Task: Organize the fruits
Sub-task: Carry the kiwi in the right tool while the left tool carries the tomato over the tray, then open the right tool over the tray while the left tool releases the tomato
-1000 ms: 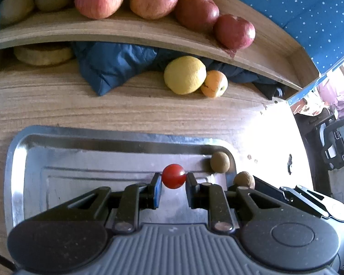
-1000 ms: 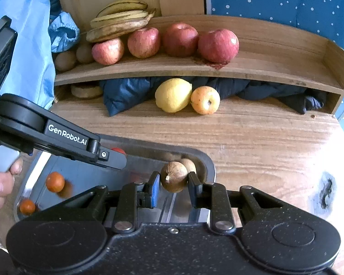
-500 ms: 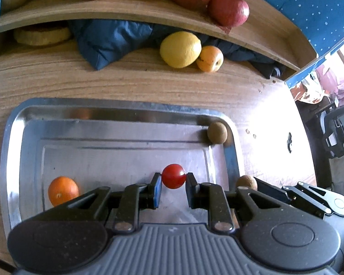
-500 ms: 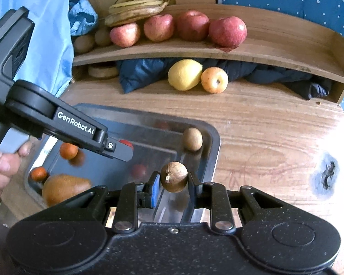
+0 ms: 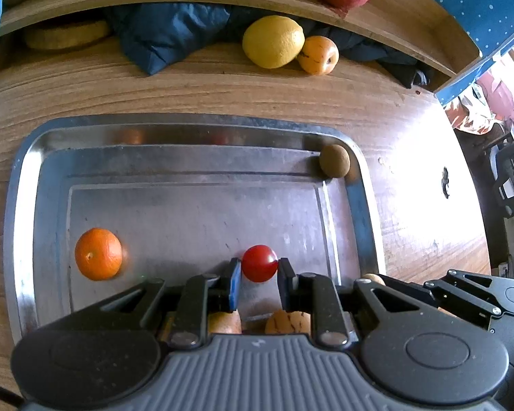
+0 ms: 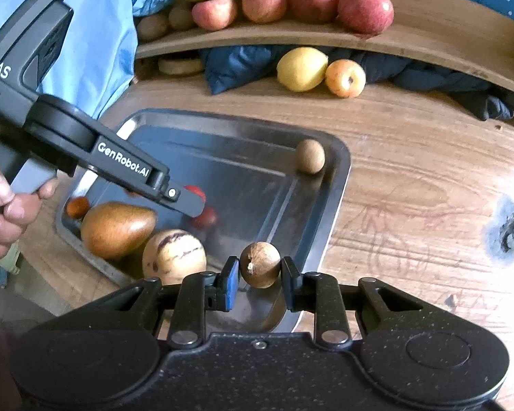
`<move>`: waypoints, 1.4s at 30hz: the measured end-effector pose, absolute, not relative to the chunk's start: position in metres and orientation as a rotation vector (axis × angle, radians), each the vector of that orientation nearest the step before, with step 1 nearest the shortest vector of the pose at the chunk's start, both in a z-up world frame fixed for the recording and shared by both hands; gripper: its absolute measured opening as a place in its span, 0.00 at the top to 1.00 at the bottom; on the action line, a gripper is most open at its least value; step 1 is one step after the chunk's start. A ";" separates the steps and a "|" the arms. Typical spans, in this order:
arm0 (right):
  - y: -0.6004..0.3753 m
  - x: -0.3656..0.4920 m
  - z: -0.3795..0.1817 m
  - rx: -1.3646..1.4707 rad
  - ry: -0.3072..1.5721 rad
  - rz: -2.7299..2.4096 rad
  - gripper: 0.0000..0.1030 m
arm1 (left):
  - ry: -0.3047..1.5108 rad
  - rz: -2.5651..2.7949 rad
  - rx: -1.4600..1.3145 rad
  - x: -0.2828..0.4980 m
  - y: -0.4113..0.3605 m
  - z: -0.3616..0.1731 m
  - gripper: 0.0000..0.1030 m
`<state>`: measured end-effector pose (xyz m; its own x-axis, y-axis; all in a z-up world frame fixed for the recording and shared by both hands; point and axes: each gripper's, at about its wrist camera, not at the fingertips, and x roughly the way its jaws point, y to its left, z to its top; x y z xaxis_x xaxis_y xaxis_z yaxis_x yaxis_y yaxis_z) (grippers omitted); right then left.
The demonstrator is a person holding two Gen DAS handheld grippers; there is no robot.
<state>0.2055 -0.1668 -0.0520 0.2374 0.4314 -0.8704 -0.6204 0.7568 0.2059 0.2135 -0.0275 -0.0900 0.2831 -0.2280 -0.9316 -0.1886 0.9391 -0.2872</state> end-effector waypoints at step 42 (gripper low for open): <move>-0.167 0.197 -0.046 -0.213 1.121 0.789 0.16 | 1.228 -0.009 -0.396 0.181 -0.010 -0.061 0.08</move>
<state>0.1966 -0.1672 -0.0457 0.2021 0.4575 -0.8659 -0.6605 0.7165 0.2244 0.1810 -0.0104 -0.0614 0.3454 -0.2180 -0.9128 -0.2048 0.9317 -0.3000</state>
